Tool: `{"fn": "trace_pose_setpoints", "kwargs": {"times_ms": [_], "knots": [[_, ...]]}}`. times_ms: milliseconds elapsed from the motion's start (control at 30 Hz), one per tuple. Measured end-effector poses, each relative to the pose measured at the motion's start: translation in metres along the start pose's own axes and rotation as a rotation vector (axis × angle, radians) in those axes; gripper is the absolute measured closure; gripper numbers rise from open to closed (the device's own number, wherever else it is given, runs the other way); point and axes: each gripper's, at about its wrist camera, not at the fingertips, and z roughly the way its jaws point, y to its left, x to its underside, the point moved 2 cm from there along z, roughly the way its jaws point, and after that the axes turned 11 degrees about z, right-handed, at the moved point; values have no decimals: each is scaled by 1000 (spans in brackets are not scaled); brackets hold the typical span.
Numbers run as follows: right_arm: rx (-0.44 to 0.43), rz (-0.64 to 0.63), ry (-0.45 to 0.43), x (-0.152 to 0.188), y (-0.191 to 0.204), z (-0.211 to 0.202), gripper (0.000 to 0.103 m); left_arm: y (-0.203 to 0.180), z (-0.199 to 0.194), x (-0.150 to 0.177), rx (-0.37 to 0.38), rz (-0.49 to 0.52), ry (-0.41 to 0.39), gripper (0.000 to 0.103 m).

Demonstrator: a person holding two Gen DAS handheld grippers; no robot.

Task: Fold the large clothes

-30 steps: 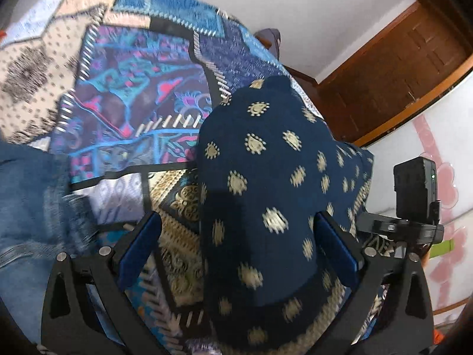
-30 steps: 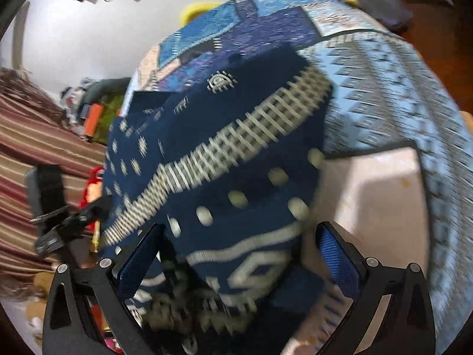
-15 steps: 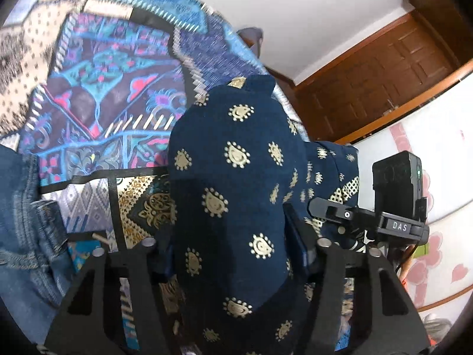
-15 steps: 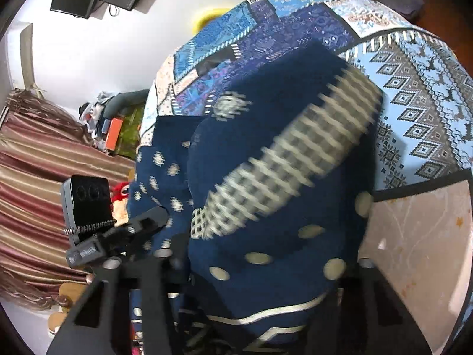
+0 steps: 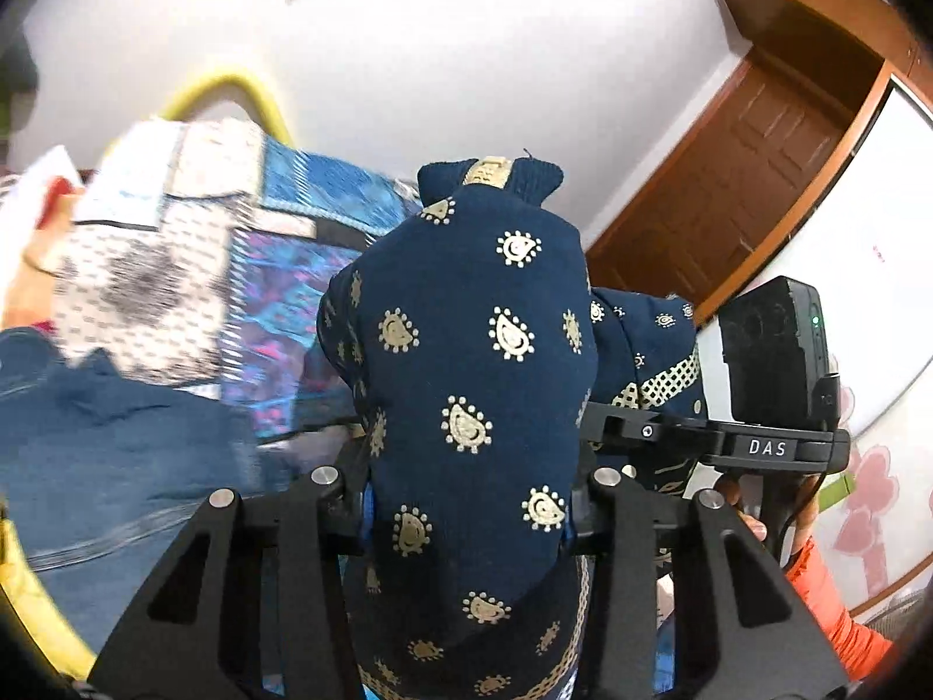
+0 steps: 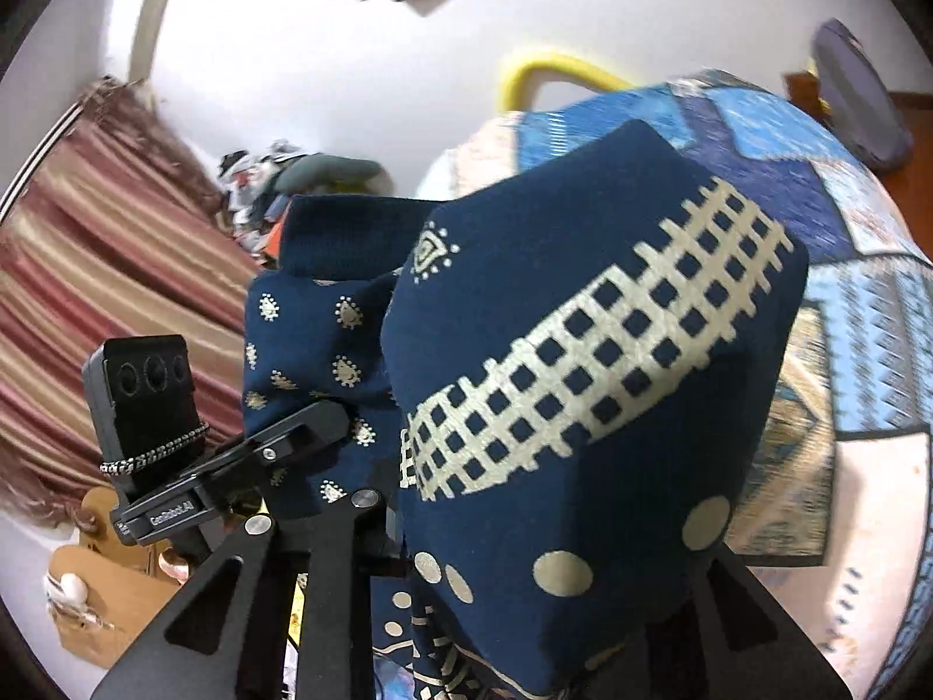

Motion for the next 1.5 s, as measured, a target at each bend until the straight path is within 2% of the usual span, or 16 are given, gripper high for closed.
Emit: {"fn": "trace_pose_setpoints", "kwargs": {"times_ms": [100, 267, 433, 567, 633, 700, 733, 833, 967, 1067, 1133, 1200, 1233, 1300, 1367, 1500], "knots": [[-21, -41, 16, 6, 35, 19, 79, 31, -33, 9, -23, -38, -25, 60], [-10, -107, 83, 19, 76, 76, 79, 96, -53, 40, -55, -147, -16, 60], [35, -109, 194, 27, 72, 164, 79, 176, -41, 87, -81, -283, 70, 60], [138, -127, 270, 41, 51, 229, 76, 222, -18, 126, -141, -350, 134, 56], [193, -148, 268, 41, 44, 247, 70, 244, -17, 140, -119, -415, 90, 53], [266, -198, 241, 38, 37, 250, 52, 257, -18, 147, -92, -454, 61, 51], [304, -227, 219, 35, 32, 247, 47, 260, -19, 148, -89, -460, 54, 49], [367, -280, 186, 25, 22, 234, 38, 255, -20, 145, -117, -420, 63, 48], [456, -326, 97, 22, 23, 191, 38, 218, -35, 129, -264, -294, 95, 47], [419, -356, 40, 32, 42, 157, 38, 192, -50, 121, -372, -185, 93, 47], [376, -400, 12, 43, 62, 146, 38, 175, -64, 117, -418, -118, 60, 47], [334, -461, -9, 57, 84, 144, 38, 161, -75, 114, -427, -87, 23, 43], [319, -478, -12, 62, 91, 149, 38, 152, -81, 114, -434, -75, 4, 36], [291, -511, -12, 77, 103, 157, 38, 139, -84, 118, -440, -42, 2, 32], [290, -545, 3, 91, 108, 173, 38, 126, -75, 128, -462, 19, 46, 31], [415, -608, 69, 117, 89, 210, 38, 116, -46, 158, -549, 98, 180, 31]]}}
